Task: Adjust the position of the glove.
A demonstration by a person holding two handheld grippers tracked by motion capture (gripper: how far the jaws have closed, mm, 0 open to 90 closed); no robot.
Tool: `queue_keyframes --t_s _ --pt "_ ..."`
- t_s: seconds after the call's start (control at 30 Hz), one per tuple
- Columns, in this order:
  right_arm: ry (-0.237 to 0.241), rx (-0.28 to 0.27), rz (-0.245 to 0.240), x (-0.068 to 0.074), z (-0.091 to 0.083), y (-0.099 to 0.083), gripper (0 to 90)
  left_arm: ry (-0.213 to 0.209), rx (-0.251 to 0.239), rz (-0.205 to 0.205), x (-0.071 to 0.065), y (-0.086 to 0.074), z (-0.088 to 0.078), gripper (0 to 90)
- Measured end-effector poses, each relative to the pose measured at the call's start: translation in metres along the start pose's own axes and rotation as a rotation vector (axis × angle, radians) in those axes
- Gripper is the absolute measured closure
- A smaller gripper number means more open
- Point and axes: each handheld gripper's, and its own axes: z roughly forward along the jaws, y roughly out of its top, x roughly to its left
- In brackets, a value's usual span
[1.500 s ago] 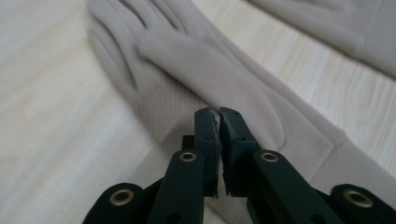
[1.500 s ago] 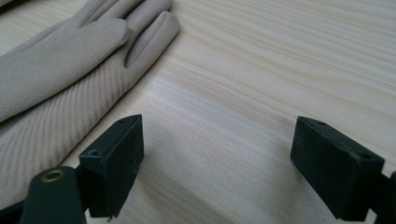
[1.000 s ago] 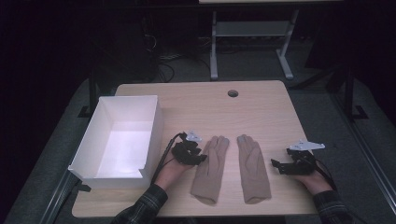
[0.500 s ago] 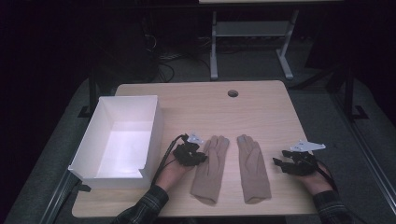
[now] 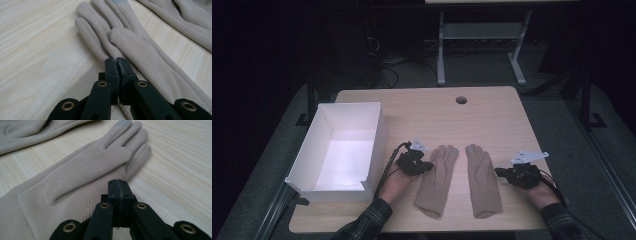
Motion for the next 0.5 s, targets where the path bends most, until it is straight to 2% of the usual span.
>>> queue_keyframes --t_s 0.1,0.13,0.23,0.5 --pt "0.009 0.012 -0.009 0.003 0.007 0.003 89.8 0.003 -0.019 -0.035 0.004 0.0 -0.001 87.6" --pt "0.009 0.012 -0.009 0.003 0.007 0.003 89.8 0.003 -0.019 -0.035 0.004 0.0 -0.001 87.6" --pt "0.026 0.011 -0.014 0.007 0.01 0.007 89.8 -0.012 -0.036 -0.07 0.007 -0.001 0.001 87.6" --pt "0.057 0.018 -0.034 0.018 0.018 0.014 89.8 -0.037 -0.053 -0.077 0.007 0.0 -0.002 87.6"
